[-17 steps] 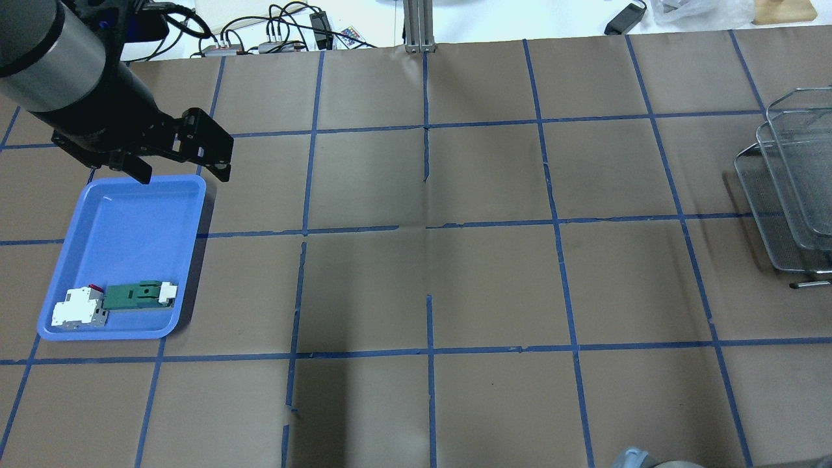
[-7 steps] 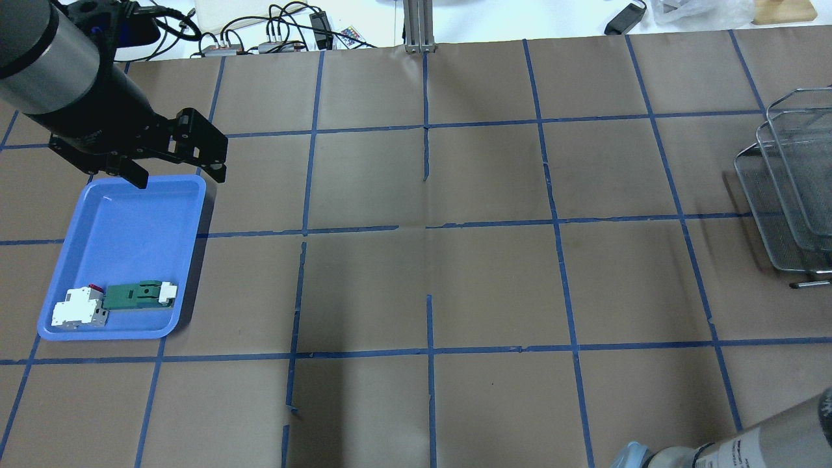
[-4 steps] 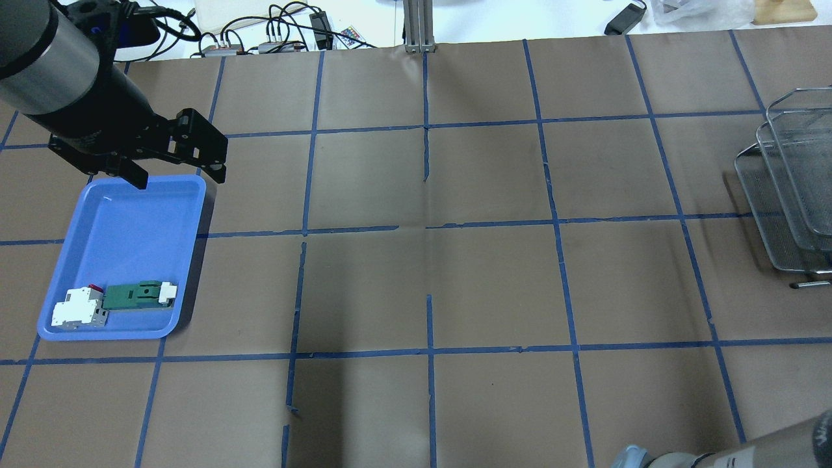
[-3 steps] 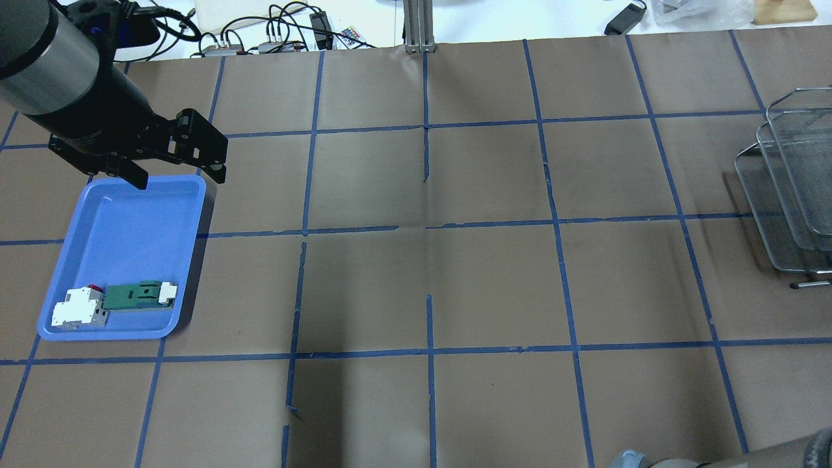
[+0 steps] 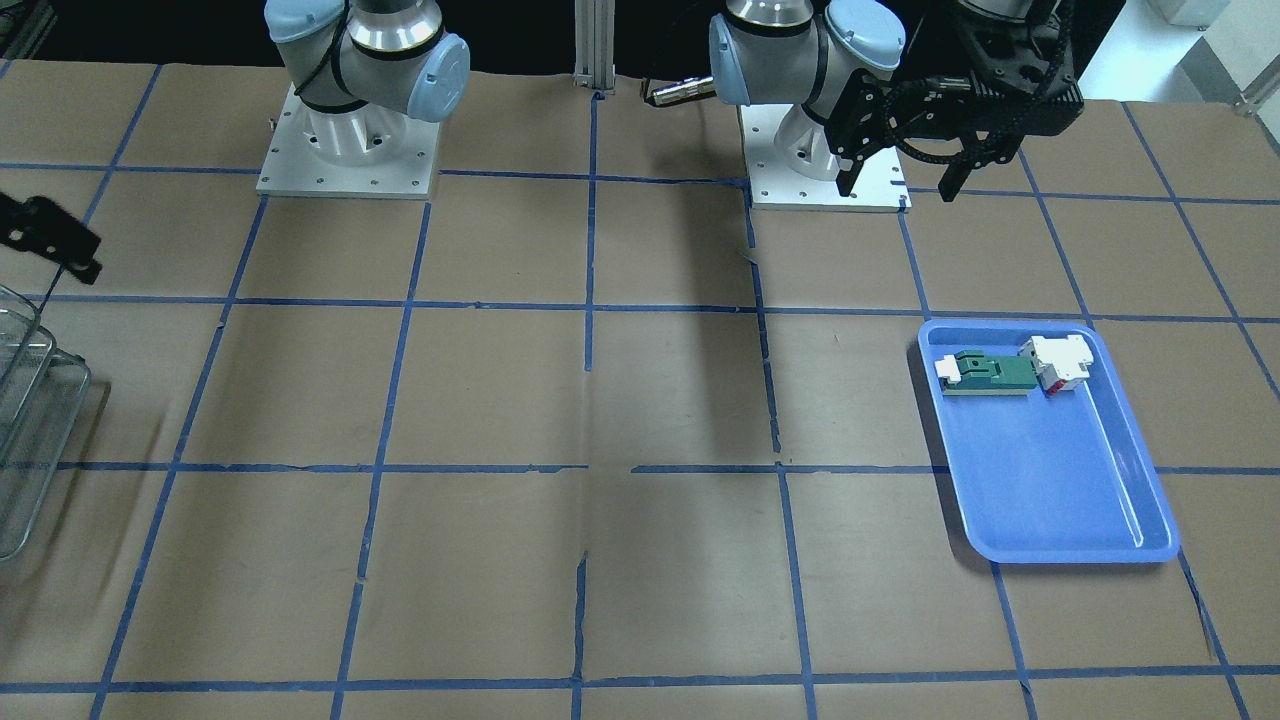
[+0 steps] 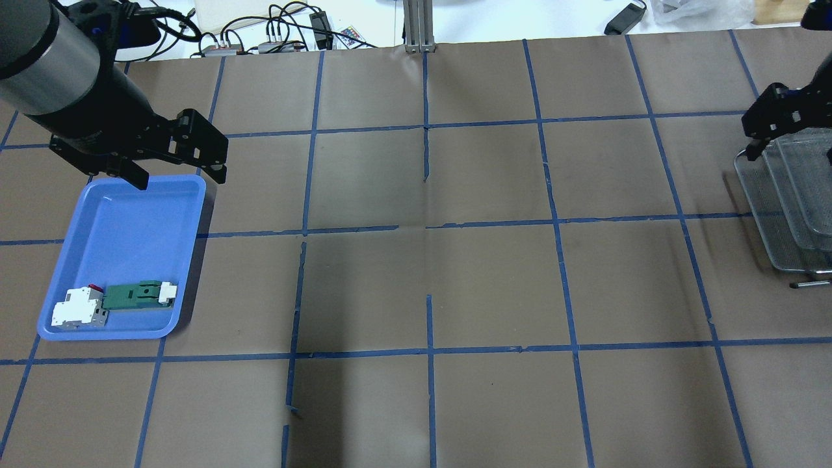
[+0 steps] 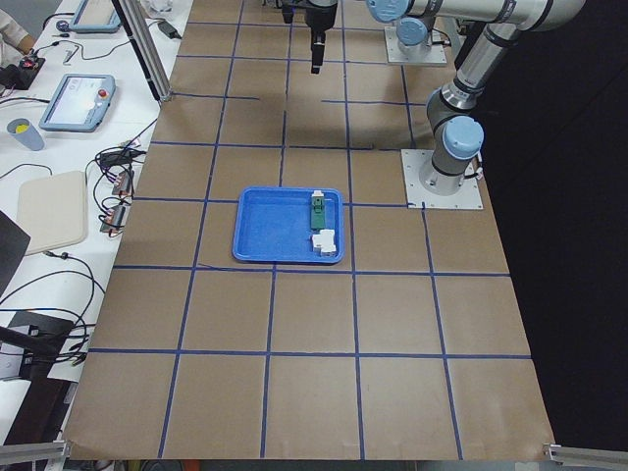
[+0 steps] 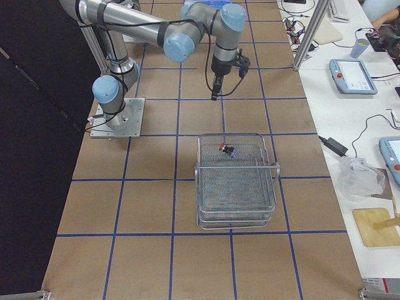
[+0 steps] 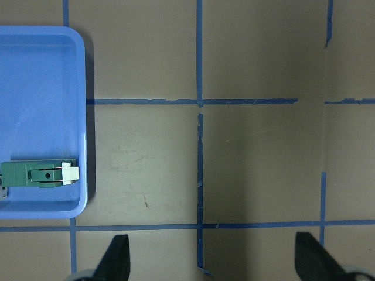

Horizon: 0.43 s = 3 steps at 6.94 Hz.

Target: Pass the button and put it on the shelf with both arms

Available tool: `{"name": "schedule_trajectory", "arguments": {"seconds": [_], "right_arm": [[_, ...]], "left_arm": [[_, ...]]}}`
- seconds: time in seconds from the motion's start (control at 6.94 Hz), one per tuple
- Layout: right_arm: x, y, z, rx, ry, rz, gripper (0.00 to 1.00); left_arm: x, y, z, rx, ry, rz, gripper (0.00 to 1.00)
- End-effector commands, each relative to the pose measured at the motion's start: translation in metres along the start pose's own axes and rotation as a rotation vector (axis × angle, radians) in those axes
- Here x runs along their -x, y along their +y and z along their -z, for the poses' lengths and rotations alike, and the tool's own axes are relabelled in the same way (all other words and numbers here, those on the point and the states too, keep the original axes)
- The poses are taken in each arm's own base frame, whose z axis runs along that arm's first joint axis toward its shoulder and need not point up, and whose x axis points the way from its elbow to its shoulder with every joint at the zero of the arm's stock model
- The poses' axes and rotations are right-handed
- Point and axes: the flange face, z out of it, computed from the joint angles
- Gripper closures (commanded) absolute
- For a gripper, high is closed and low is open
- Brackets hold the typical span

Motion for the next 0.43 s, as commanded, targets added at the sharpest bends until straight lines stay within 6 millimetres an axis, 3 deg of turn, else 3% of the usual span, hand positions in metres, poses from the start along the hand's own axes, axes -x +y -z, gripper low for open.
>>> {"name": "schedule_trajectory", "arguments": {"seconds": [0.0, 0.29], "right_arm": [[0.09, 0.068, 0.014, -0.009, -0.158, 0.059, 0.0], [0.15, 0.087, 0.014, -0.007, -0.152, 0.03, 0.0]], "left_arm": [[-0.001, 0.0, 0.0, 0.002, 0.002, -0.002, 0.0], [-0.001, 0.0, 0.0, 0.002, 0.0, -0.002, 0.0]]}}
